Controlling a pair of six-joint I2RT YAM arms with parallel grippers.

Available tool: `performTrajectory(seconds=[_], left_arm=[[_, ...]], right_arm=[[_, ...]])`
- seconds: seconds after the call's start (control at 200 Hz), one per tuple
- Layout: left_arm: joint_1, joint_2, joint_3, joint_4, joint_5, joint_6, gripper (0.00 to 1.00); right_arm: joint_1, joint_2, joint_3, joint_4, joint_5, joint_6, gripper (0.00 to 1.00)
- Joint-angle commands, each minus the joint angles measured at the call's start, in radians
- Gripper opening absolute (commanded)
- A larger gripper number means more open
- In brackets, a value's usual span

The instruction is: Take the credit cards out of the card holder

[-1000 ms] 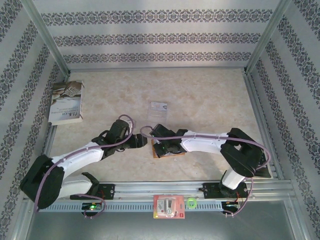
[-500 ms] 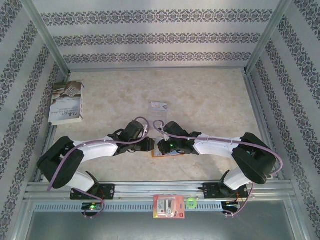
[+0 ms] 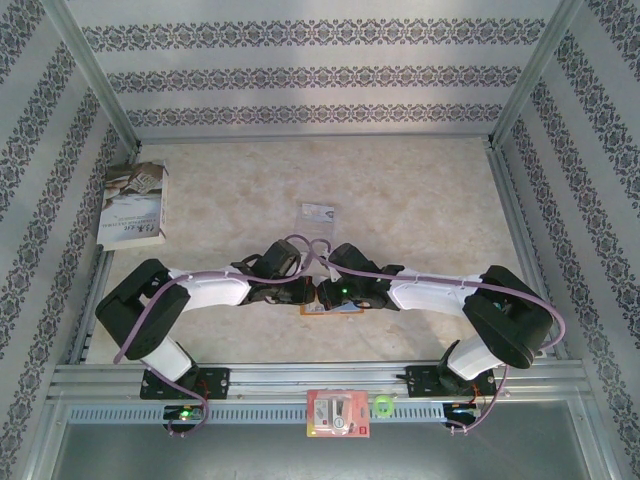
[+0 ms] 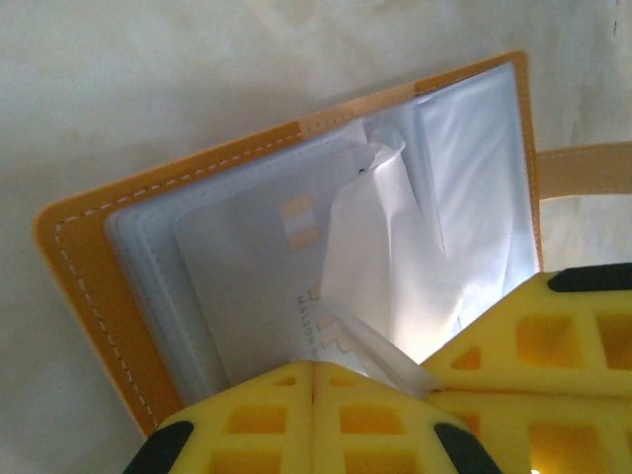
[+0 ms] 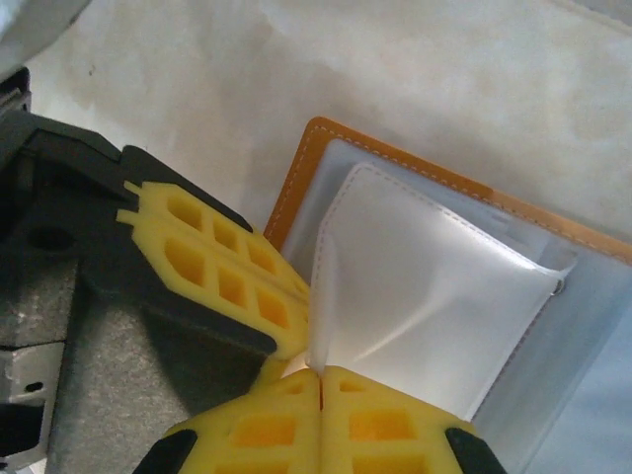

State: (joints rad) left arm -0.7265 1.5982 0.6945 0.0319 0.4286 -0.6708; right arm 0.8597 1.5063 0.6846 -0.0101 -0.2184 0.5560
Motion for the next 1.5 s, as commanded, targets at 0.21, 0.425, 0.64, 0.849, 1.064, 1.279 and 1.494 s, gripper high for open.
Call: performTrajectory(seconds=[0.21, 0.425, 0.64, 0.849, 1.064, 1.279, 1.494], left_arm=[[-0.017, 0.036, 0.003, -0.165, 0.003, 0.033, 0.00], [-0.014, 0.036, 0.012, -0.166, 0.002, 0.051, 0.00], [-0.013, 0.020, 0.015, -0.162, -0.011, 0.059, 0.00], [-0.013, 0.020, 0.013, -0.159, -0.009, 0.062, 0.00], [-0.007, 0.028, 0.010, -0.157, -0.010, 0.058, 0.00], [-0.002, 0.017, 0.017, -0.154, 0.005, 0.071, 0.00], [-0.003, -0.054, 0.010, -0.131, -0.011, 0.076, 0.23]], right_arm=[[-0.005, -0.119, -0.055, -0.212, 0.284, 0.132, 0.05], [0.038, -0.235, -0.027, -0.395, 0.464, 0.130, 0.34], [-0.010, -0.206, 0.033, -0.263, 0.127, 0.039, 0.27], [-0.039, -0.047, 0.023, -0.229, 0.075, 0.089, 0.17], [-0.071, -0.082, -0.055, -0.311, 0.262, 0.171, 0.18], [-0.047, -0.148, -0.035, -0.271, 0.240, 0.101, 0.25], [-0.065, -0.168, 0.043, -0.227, 0.007, 0.040, 0.26]])
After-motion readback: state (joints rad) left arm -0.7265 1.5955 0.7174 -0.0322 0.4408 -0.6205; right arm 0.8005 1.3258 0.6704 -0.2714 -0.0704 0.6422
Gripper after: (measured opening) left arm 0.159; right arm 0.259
